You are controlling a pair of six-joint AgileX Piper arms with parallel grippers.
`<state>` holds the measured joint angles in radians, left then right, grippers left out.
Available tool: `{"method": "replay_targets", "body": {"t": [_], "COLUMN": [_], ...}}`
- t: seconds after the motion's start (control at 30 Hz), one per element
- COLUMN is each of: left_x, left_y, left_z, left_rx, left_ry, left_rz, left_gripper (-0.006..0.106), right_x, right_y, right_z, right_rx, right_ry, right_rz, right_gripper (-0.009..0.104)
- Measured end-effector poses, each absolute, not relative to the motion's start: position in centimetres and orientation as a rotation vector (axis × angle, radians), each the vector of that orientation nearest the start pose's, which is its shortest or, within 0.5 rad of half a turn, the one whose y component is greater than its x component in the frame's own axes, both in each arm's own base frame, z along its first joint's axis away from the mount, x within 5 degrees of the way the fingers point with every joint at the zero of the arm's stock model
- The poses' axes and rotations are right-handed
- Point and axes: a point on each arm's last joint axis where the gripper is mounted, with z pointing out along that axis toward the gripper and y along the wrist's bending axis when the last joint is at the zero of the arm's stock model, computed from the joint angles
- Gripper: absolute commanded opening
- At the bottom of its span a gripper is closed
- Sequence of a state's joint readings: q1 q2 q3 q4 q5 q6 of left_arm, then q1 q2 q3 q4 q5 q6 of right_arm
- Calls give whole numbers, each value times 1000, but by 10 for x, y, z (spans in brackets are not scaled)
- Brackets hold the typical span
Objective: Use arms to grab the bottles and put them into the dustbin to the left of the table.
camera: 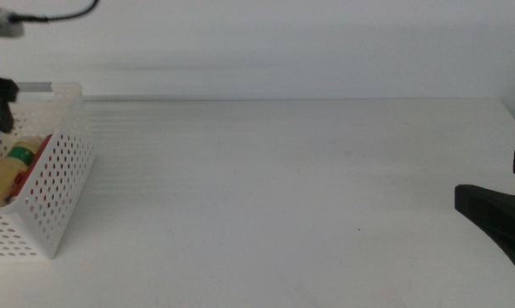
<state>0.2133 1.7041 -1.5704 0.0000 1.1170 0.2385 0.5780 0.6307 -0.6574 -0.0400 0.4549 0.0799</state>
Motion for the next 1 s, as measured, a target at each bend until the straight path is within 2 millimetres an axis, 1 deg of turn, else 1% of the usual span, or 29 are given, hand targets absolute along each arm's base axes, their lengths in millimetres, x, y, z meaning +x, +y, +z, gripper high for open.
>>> {"method": "replay_targets", "body": {"t": [0.17, 0.27, 0.3, 0.37, 0.47, 0.63, 0.67, 0.87, 1.0], "left_x": [375, 382, 384, 387, 389, 390, 390, 391, 389], "left_y": [81, 82, 82, 83, 84, 84, 84, 85, 81], "left_z": [294, 281, 278, 272, 267, 266, 266, 271, 271], "left_rx": [52, 56, 61, 73, 102, 136, 137, 144, 123], "left_ry": [2776, 2791, 2796, 2805, 2811, 2811, 2810, 2793, 2811], "left_rz": [109, 105, 105, 104, 107, 114, 116, 131, 63], "left_gripper": [-4, 2, 6, 16, 38, 84, 91, 90, 90], "right_x": [107, 107, 107, 107, 107, 107, 107, 107, 107], "right_y": [68, 68, 68, 68, 68, 68, 68, 68, 68], "right_z": [341, 341, 341, 341, 341, 341, 341, 341, 341], "right_rx": [-498, -498, -498, -498, -498, -499, -499, -499, -499], "right_ry": [1867, 1867, 1867, 1867, 1867, 1866, 1866, 1866, 1866], "right_rz": [402, 402, 402, 402, 402, 402, 402, 402, 402], "right_gripper": [67, 67, 67, 67, 67, 67, 67, 67, 67]}}
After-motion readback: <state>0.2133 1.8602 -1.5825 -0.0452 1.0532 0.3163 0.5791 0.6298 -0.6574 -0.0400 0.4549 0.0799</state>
